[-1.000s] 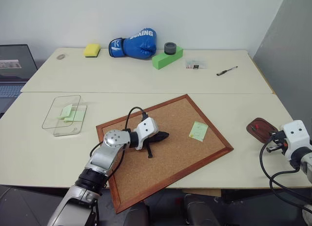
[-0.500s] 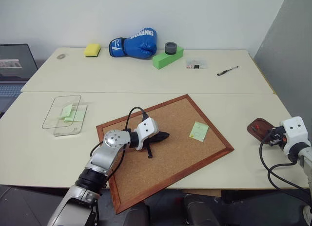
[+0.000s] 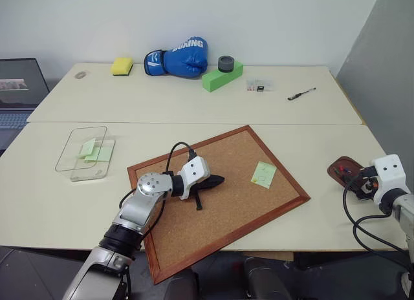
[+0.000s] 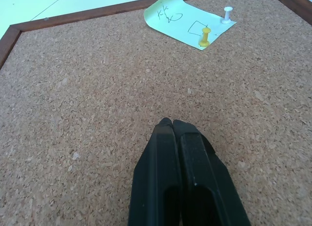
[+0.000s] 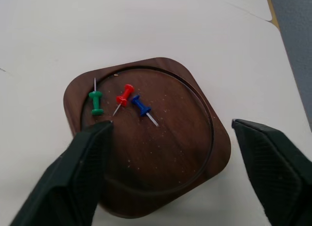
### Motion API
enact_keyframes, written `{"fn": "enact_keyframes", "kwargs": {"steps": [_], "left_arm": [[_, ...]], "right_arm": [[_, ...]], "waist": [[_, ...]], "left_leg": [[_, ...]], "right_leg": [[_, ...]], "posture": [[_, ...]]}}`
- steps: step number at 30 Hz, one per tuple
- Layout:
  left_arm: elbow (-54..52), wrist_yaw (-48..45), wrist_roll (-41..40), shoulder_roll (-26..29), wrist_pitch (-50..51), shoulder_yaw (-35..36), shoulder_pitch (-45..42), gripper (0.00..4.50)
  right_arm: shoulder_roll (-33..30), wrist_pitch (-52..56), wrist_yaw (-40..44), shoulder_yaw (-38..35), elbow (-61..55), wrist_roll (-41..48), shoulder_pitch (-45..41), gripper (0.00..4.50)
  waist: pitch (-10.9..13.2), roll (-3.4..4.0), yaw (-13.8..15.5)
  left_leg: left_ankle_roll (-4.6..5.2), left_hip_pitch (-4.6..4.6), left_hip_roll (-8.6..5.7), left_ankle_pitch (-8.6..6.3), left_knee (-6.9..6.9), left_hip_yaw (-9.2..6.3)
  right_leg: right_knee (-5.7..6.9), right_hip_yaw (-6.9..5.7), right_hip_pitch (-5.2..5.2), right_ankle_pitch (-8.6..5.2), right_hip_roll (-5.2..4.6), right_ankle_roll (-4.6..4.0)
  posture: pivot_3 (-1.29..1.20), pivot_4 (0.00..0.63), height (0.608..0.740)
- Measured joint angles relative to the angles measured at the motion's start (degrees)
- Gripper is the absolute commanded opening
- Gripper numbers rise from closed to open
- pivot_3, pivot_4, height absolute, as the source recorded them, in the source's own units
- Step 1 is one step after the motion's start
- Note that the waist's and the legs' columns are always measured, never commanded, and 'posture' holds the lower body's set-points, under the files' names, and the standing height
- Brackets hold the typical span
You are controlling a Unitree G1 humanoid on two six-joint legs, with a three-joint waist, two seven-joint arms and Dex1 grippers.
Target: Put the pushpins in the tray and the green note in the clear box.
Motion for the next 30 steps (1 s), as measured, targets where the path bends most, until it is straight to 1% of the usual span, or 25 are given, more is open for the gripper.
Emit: {"fn": "enact_keyframes", "kwargs": {"steps": [2, 5, 8, 11, 13, 16, 20, 23, 28, 30], "left_arm": [[0.02, -0.03, 0.00, 0.00, -0.05, 0.00, -0.01, 0.00], [0.02, -0.04, 0.00, 0.04, -0.11, 0.00, 0.08, 0.00], [0.13, -0.05, 0.00, 0.16, -0.13, 0.07, 0.19, 0.00], [0.35, 0.06, 0.01, 0.15, -0.20, 0.05, 0.18, 0.00], [0.62, 0.00, 0.01, 0.19, -0.39, 0.07, 0.14, 0.00], [0.72, -0.03, 0.02, 0.21, -0.84, 0.05, 0.08, 0.00], [0.61, -0.06, 0.03, 0.20, -1.26, -0.03, 0.04, 0.00], [0.40, -0.19, 0.03, 0.21, -1.33, -0.05, 0.12, 0.00], [0.40, -0.08, 0.03, 0.20, -1.33, -0.09, 0.13, 0.00], [0.41, -0.09, 0.03, 0.20, -1.33, -0.09, 0.12, 0.00]], "right_arm": [[0.09, 0.00, -0.04, -0.59, -1.17, 0.21, 0.60, 4.43], [0.39, 0.45, 0.48, -3.04, -7.01, 2.47, 3.25, 4.43], [2.56, 2.52, 2.07, -4.32, -16.38, 7.62, 5.40, 4.43], [5.28, 3.88, 2.93, -2.19, -22.72, 11.07, 6.72, 4.43], [7.85, 4.17, 2.72, 0.97, -26.36, 11.70, 7.26, 4.43], [11.56, 4.86, 2.47, 7.96, -30.44, 12.56, 7.58, 4.43], [12.67, 4.86, 2.20, 14.01, -31.97, 11.42, 8.45, 4.43], [13.71, 4.75, 1.49, 17.77, -31.60, 9.64, 8.29, 4.43], [14.49, 3.14, 1.13, 20.86, -27.09, 7.24, 6.51, 4.43], [14.72, 2.56, 1.24, 21.59, -25.95, 6.67, 6.32, 4.07]], "waist": [[0.00, 0.01, 0.01], [0.00, 0.01, 0.02], [0.01, -0.01, -0.12], [0.01, -0.02, -0.13], [0.01, -0.02, -0.19], [0.01, -0.01, -0.18], [0.00, 0.01, -0.05], [0.00, 0.01, 0.02], [0.00, 0.01, 0.06], [0.00, 0.01, 0.05]], "left_leg": [[0.00, -0.01, 0.00, 0.00, -0.02, 0.00], [0.00, -0.02, 0.00, 0.00, -0.07, 0.00], [0.00, 0.00, 0.03, 0.00, -0.10, -0.02], [0.00, -0.01, 0.04, 0.00, -0.08, -0.03], [-0.01, -0.01, 0.06, 0.00, -0.09, -0.02], [-0.01, -0.03, 0.07, -0.01, -0.11, -0.03], [-0.01, -0.21, 0.10, 0.00, -0.20, -0.03], [0.00, -0.28, 0.10, -0.01, -0.21, -0.04], [0.00, -0.29, 0.10, -0.01, -0.22, -0.08], [0.00, -0.29, 0.10, -0.01, -0.22, -0.08]], "right_leg": [[0.00, 0.00, -0.01, 0.00, 0.00, 0.00], [-0.01, 0.00, -0.03, -0.01, 0.00, 0.00], [-0.03, -0.02, -0.02, -0.02, 0.01, 0.00], [-0.07, -0.02, -0.03, -0.03, 0.00, 0.00], [-0.15, -0.03, -0.03, -0.04, 0.00, 0.00], [-0.21, -0.03, -0.04, -0.04, 0.00, 0.00], [-0.59, -0.07, -0.04, -0.03, 0.00, 0.01], [-0.64, -0.10, -0.04, -0.02, -0.01, 0.03], [-0.64, -0.14, -0.05, -0.02, 0.00, 0.03], [-0.64, -0.15, -0.05, -0.02, 0.00, 0.03]], "posture": [[0.00, 0.150, 0.740], [0.00, 0.150, 0.740], [0.00, 0.150, 0.740], [0.00, 0.150, 0.740], [0.00, 0.150, 0.740], [0.00, 0.150, 0.740], [0.00, 0.150, 0.740], [0.00, 0.150, 0.740], [0.00, 0.150, 0.740], [0.00, 0.150, 0.740]]}}
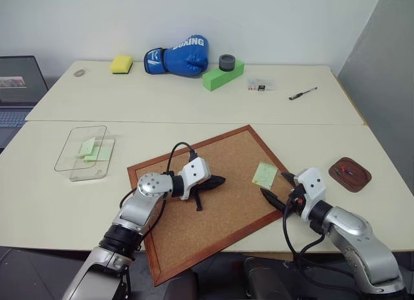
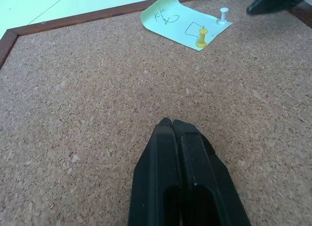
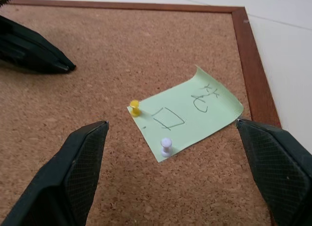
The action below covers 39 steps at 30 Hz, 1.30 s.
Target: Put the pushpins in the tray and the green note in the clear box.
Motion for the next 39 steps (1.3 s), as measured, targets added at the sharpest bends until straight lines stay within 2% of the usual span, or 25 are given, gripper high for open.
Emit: {"fn": "enact_keyframes", "kwargs": {"steps": [8, 12, 22, 33, 39], "left_arm": [[0.01, -0.01, 0.00, -0.01, 0.00, 0.00, -0.02, 0.00], [0.00, -0.02, 0.00, -0.01, 0.00, 0.00, -0.02, 0.00], [0.11, -0.06, 0.00, 0.00, 0.00, 0.00, -0.11, 0.00], [0.29, -0.20, 0.01, 0.00, -0.42, -0.33, -0.34, 0.00], [0.75, -0.09, 0.35, 0.07, -1.30, -0.41, -0.46, 0.00]], "right_arm": [[-0.02, -1.66, 0.42, 0.44, 2.14, -0.77, 0.10, 2.63], [-0.01, -1.77, 0.56, 0.44, 2.41, -0.78, 0.32, 1.73], [-0.06, -2.01, 1.41, 0.48, 2.56, -0.80, 0.41, 0.02], [-0.61, -2.02, 1.65, 0.16, 1.36, -0.69, 1.32, 0.02], [0.86, -3.95, 1.63, -0.11, -3.46, 0.31, 1.98, 0.02]], "waist": [[0.00, 0.00, 0.00], [0.00, 0.00, 0.00], [0.00, 0.00, 0.00], [0.00, 0.00, 0.07], [0.00, 0.01, 0.11]], "left_leg": [[0.00, -0.01, 0.00, 0.00, 0.00, -0.01], [0.00, -0.01, 0.00, 0.00, 0.00, -0.01], [0.00, -0.01, 0.00, 0.00, 0.00, -0.01], [0.00, -0.09, -0.01, 0.00, 0.00, -0.04], [0.00, -0.11, -0.01, 0.00, 0.01, -0.08]], "right_leg": [[0.00, 0.00, 0.00, 0.00, 0.00, 0.00], [0.00, 0.00, 0.00, 0.00, 0.00, 0.00], [0.00, 0.00, 0.00, 0.00, 0.00, 0.00], [0.00, -0.03, -0.04, 0.00, 0.00, 0.00], [0.00, -0.06, -0.06, 0.00, 0.00, 0.01]], "posture": [[0.00, 0.150, 0.740], [0.00, 0.150, 0.740], [0.00, 0.150, 0.740], [0.00, 0.150, 0.740], [0.00, 0.150, 0.740]]}}
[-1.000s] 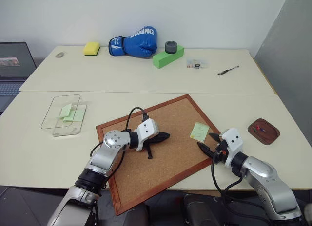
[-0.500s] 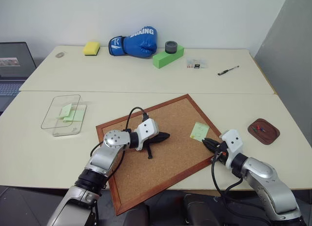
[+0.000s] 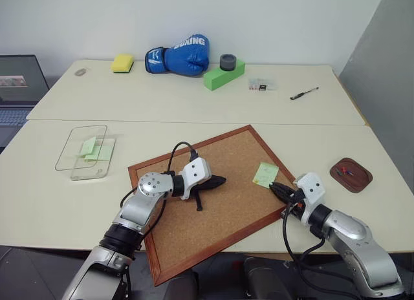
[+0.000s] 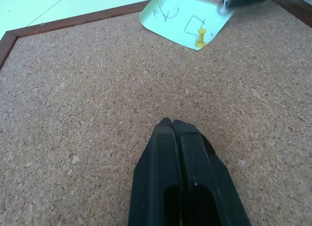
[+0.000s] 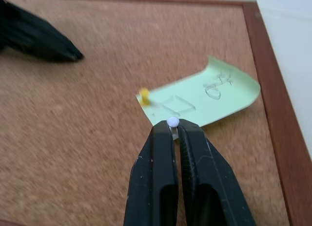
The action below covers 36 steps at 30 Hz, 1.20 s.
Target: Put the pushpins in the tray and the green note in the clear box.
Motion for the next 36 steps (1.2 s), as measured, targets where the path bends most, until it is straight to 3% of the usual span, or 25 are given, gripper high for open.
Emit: {"fn": "enact_keyframes", "kwargs": {"steps": [9, 16, 26, 36], "left_arm": [[0.90, -0.06, 0.93, 0.00, -1.37, -0.12, -0.42, 0.00], [1.01, -0.08, 0.93, -0.02, -1.74, -0.31, -0.40, 0.00], [1.73, 0.04, 0.98, -0.01, -2.56, -0.38, -0.44, 0.00], [1.72, 0.03, 0.98, -0.01, -2.57, -0.38, -0.43, 0.00]], "right_arm": [[-0.08, 0.34, -0.17, -1.81, -3.90, 2.32, -0.52, 0.02], [-5.17, 1.89, 0.42, -12.81, -3.84, 5.10, 2.58, 0.02], [-15.42, -0.83, -0.81, -19.80, 9.54, -5.01, 5.96, 0.02], [-18.21, -2.73, -5.07, -20.86, 22.17, -11.54, -2.16, 0.02]], "waist": [[-0.01, -0.01, -0.03], [-0.04, 0.01, 0.04], [-0.07, 0.04, -0.05], [-0.11, 0.12, -0.13]], "left_leg": [[0.00, 0.03, 0.00, 0.00, 0.05, 0.00], [0.01, 0.02, 0.00, 0.00, 0.04, 0.00], [0.01, 0.07, 0.00, 0.00, 0.09, 0.06], [0.01, 0.07, -0.02, 0.01, 0.08, 0.08]], "right_leg": [[-0.01, 0.01, 0.02, 0.00, 0.00, 0.00], [-0.01, 0.01, 0.04, 0.00, 0.00, 0.00], [-0.05, 0.05, 0.05, 0.00, -0.02, 0.00], [-0.04, 0.08, 0.07, 0.00, -0.01, 0.00]], "posture": [[0.00, 0.150, 0.740], [0.00, 0.150, 0.740], [0.00, 0.150, 0.740], [0.00, 0.150, 0.740]]}}
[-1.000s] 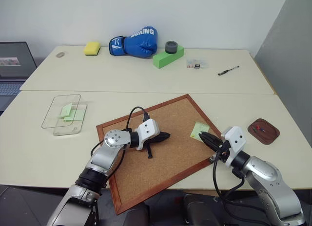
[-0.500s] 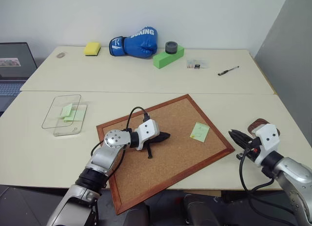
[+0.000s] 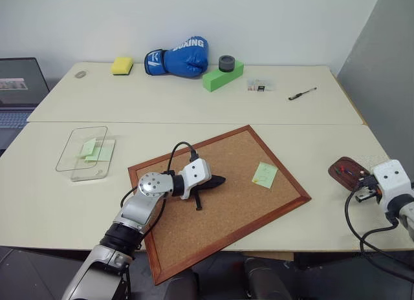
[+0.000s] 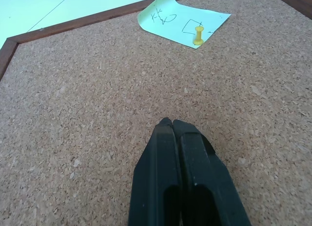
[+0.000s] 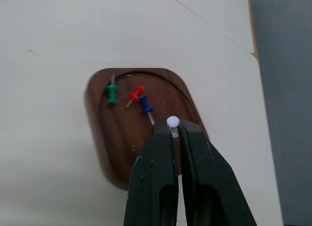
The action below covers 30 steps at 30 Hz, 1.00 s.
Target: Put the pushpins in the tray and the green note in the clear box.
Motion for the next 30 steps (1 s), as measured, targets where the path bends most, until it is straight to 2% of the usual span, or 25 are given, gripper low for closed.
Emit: {"fn": "enact_keyframes", "kwargs": {"steps": [2, 8, 15, 19, 26, 30], "left_arm": [[-0.06, -0.04, 0.00, 0.00, 0.00, 0.00, 0.04, 0.00], [-0.10, -0.02, 0.00, 0.00, 0.00, -0.01, 0.04, 0.00], [-0.12, 0.04, 0.00, 0.00, 0.00, -0.02, 0.16, 0.00], [-0.16, 0.06, 0.00, 0.00, 0.00, -0.02, 0.22, 0.00], [-0.25, 0.14, 0.00, 0.05, 0.01, 0.02, 0.51, 0.00], [-0.23, 0.04, 0.00, 0.09, 0.01, 0.09, 0.55, 0.00]], "right_arm": [[-0.09, 0.00, 0.07, 0.32, 1.42, -0.30, -1.01, 0.02], [-0.47, 0.07, 1.04, 2.57, 7.31, -1.30, -4.11, 1.26], [-0.50, 0.98, 2.24, 2.68, 7.67, -0.67, -4.46, 2.57], [-0.51, 1.08, 2.20, 2.21, 6.87, -0.49, -4.34, 3.46], [-0.07, 3.30, 4.43, -2.56, -4.62, 5.05, -3.79, 3.46], [5.76, 4.89, 7.68, 0.90, -14.47, 12.14, -1.50, 3.46]], "waist": [[-0.01, 0.01, 0.03], [-0.04, 0.06, 0.03], [-0.06, 0.10, 0.00], [-0.06, 0.10, -0.01], [-0.13, 0.20, -0.15], [-0.15, 0.20, -0.22]], "left_leg": [[0.00, 0.00, 0.00, 0.00, -0.01, -0.01], [0.00, 0.00, -0.01, 0.00, -0.01, -0.01], [0.00, 0.00, -0.01, 0.00, -0.01, 0.00], [0.00, 0.00, -0.01, 0.00, -0.01, -0.01], [0.00, 0.00, 0.00, 0.00, -0.02, -0.04], [0.00, 0.02, 0.03, 0.00, -0.04, -0.08]], "right_leg": [[0.00, -0.01, 0.01, 0.00, 0.00, 0.00], [0.02, 0.00, 0.02, 0.01, 0.00, 0.02], [0.03, 0.01, 0.02, 0.01, 0.00, 0.03], [0.03, 0.01, 0.03, 0.01, 0.01, 0.03], [0.03, -0.01, 0.02, 0.02, 0.03, 0.03], [0.04, -0.03, 0.03, 0.01, 0.06, 0.03]], "posture": [[0.00, 0.150, 0.740], [0.00, 0.150, 0.740], [0.00, 0.150, 0.740], [0.00, 0.150, 0.740], [0.00, 0.150, 0.740], [0.00, 0.150, 0.740]]}}
